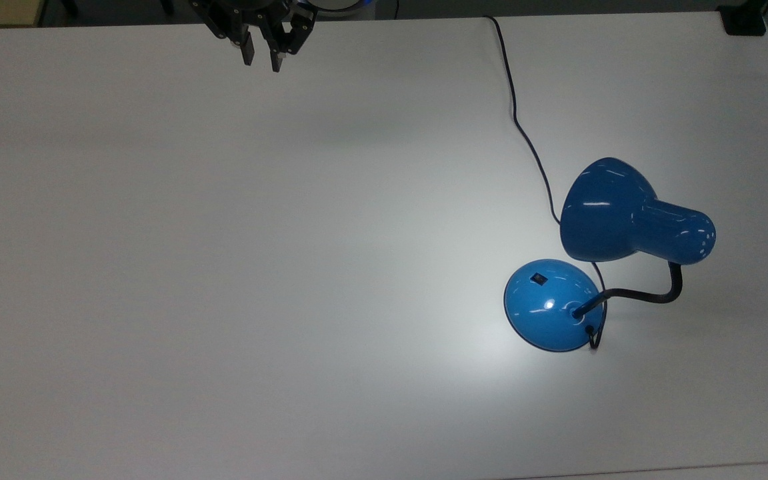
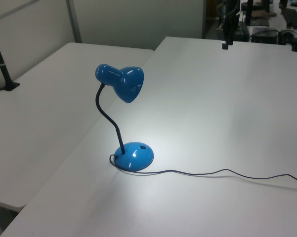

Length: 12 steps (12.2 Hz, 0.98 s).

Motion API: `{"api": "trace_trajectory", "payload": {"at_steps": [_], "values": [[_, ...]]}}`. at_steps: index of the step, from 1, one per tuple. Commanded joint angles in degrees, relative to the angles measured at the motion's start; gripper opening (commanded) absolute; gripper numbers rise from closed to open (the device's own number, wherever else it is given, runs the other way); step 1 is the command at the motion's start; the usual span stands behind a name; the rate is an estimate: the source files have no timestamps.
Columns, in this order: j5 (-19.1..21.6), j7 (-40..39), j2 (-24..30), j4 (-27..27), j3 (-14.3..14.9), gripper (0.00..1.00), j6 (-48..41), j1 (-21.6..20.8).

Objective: Turn off the lamp
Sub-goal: 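Move the gripper across the table toward the blue lamp base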

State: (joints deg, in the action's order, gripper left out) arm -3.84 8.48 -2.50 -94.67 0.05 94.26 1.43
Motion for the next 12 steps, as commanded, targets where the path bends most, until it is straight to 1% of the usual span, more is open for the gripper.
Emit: {"api": "trace_trajectory", "payload": {"at_steps": [1,2,3,5,6,7,9,11,12], "values": [[1.1,-7.7,-2.7,1.1,1.0,0.0,2.5,-4.4],[1.1,-9.7,-3.3,1.0,1.5,0.0,3.6,-5.6],[1.1,-12.8,-4.6,1.0,3.0,0.0,6.2,-8.6],[1.0,-16.8,-5.7,0.9,5.4,0.0,8.3,-12.9],[1.0,-20.9,-5.9,0.7,5.7,0.0,8.6,-14.2],[1.1,-24.1,-7.4,0.9,6.1,0.0,8.7,-15.9],[1.1,-29.4,-9.9,0.7,7.1,0.0,13.8,-19.9],[1.5,-31.1,-11.6,0.6,7.2,0.0,15.9,-21.2],[4.5,-31.3,-12.7,0.8,7.2,0.0,18.9,-21.7]]}}
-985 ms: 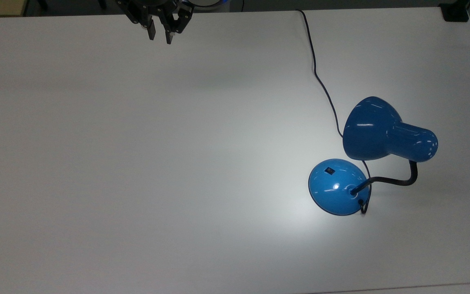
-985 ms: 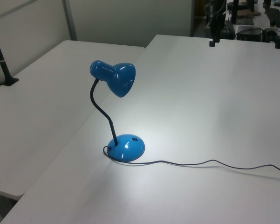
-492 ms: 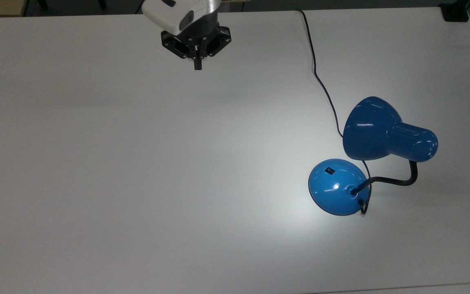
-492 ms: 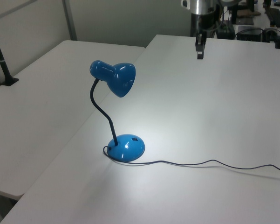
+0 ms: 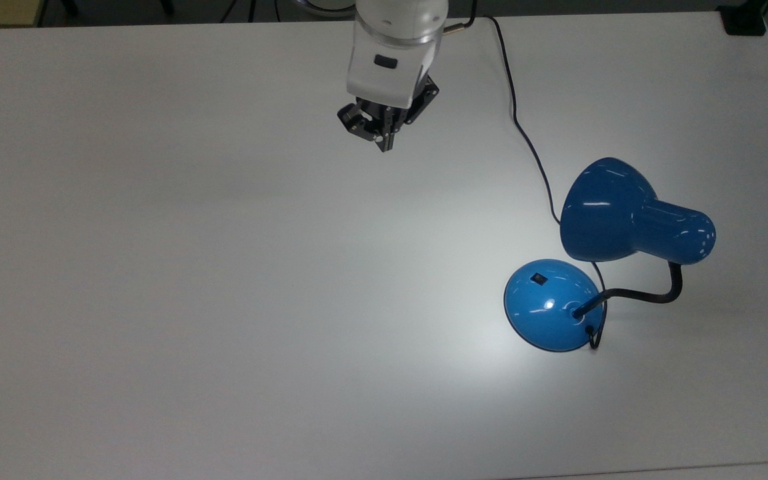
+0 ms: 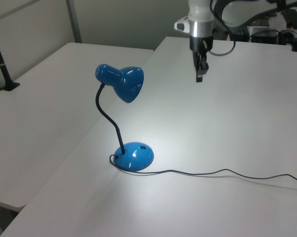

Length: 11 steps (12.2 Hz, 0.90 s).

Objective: Turn off the lamp
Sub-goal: 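Move the gripper across the table toward the blue lamp base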

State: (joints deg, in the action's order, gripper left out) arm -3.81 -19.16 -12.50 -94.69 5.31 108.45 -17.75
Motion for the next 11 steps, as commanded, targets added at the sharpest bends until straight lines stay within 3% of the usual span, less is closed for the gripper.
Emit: {"api": "trace_trajectory", "payload": {"at_steps": [1,5,8,11], "values": [[6.4,-3.6,-4.6,1.2,2.1,0.0,8.6,-4.7],[7.1,-3.4,-7.9,2.1,2.0,0.0,12.0,-8.6],[6.9,-3.6,-11.4,5.9,1.9,0.0,12.6,-8.9],[6.8,-3.5,-14.5,6.3,2.0,0.0,19.2,-8.9]]}}
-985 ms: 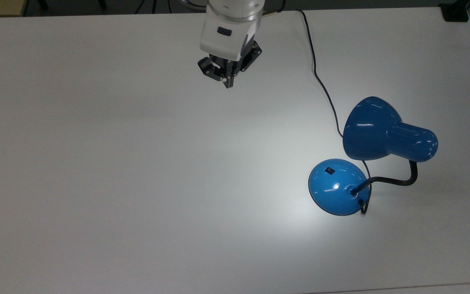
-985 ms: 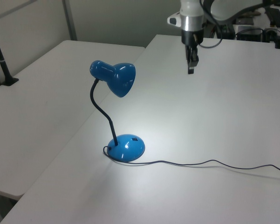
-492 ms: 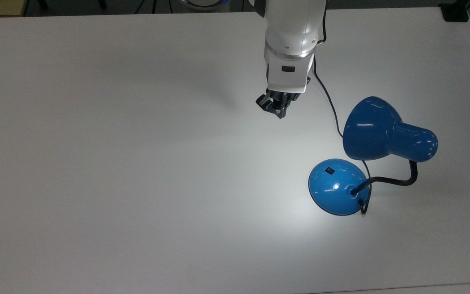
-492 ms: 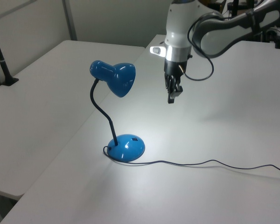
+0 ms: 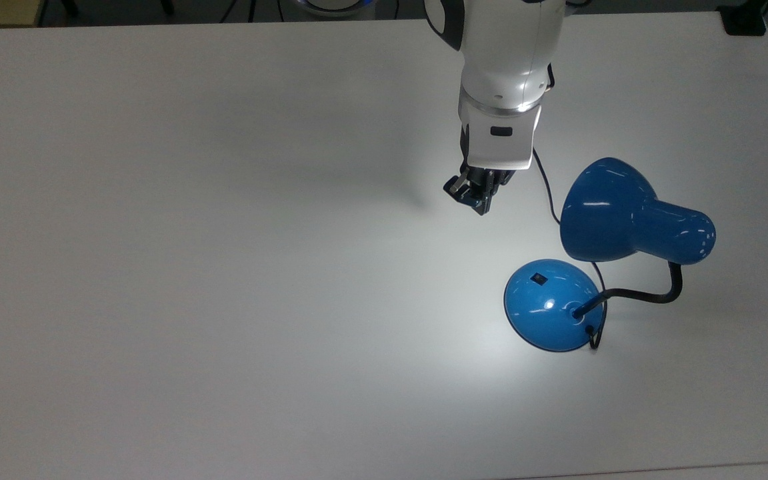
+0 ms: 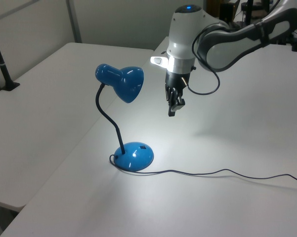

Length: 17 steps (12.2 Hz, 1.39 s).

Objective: Turn off the lamp
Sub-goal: 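Move the gripper across the table toward the blue lamp base, then lower the gripper over the black switch on the lamp base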

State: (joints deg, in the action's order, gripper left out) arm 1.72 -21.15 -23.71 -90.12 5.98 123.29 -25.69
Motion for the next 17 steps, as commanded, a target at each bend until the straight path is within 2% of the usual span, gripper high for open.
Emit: {"api": "trace_trajectory", "payload": {"at_steps": [1,7,17], "values": [[1.2,-1.2,-4.1,1.7,1.3,0.0,5.6,-1.0],[1.1,1.6,-9.2,2.7,1.3,0.0,15.1,-2.9],[1.3,4.0,-15.7,10.3,2.0,0.0,15.8,-5.8]]}}
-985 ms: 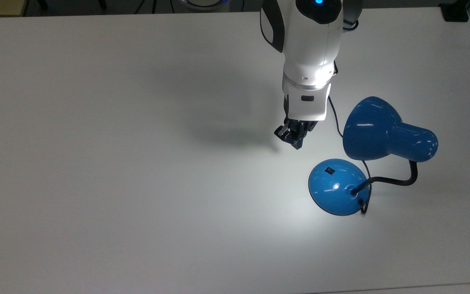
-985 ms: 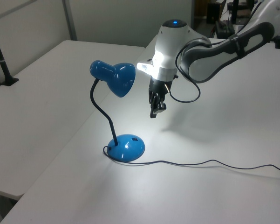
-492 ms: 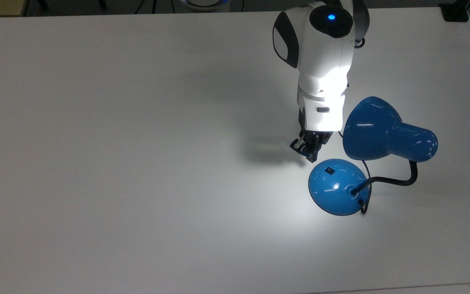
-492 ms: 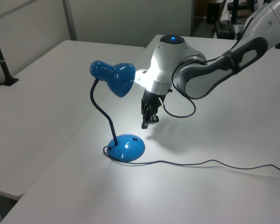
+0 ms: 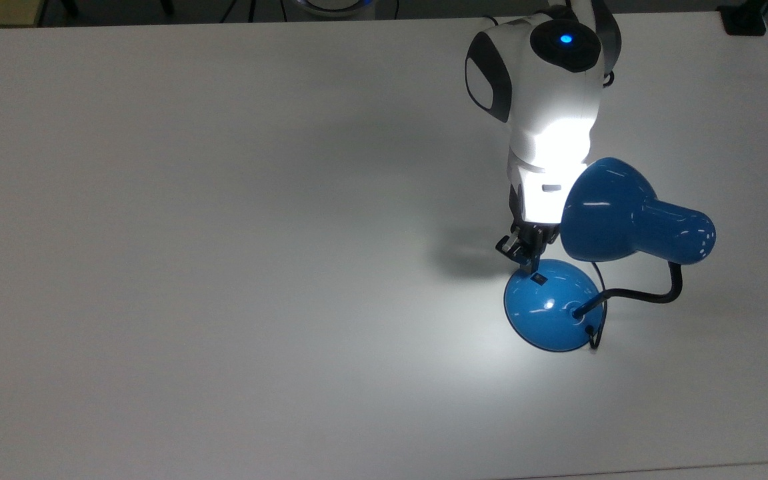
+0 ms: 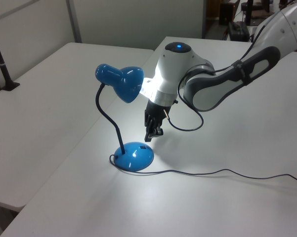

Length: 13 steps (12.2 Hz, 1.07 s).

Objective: Turn off the lamp
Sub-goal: 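Lower the gripper over the black switch on the lamp base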

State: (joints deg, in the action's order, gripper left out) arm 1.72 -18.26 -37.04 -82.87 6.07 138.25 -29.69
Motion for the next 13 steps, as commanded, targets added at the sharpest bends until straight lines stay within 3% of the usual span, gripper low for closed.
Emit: {"api": "trace_trajectory", "payload": {"at_steps": [1,10,13], "values": [[1.3,1.1,-2.7,3.6,2.1,0.0,0.9,-2.3],[1.4,1.1,-5.1,3.5,2.7,0.0,3.3,-3.2],[1.4,1.5,-4.9,-0.4,3.0,0.0,7.4,-3.4]]}}
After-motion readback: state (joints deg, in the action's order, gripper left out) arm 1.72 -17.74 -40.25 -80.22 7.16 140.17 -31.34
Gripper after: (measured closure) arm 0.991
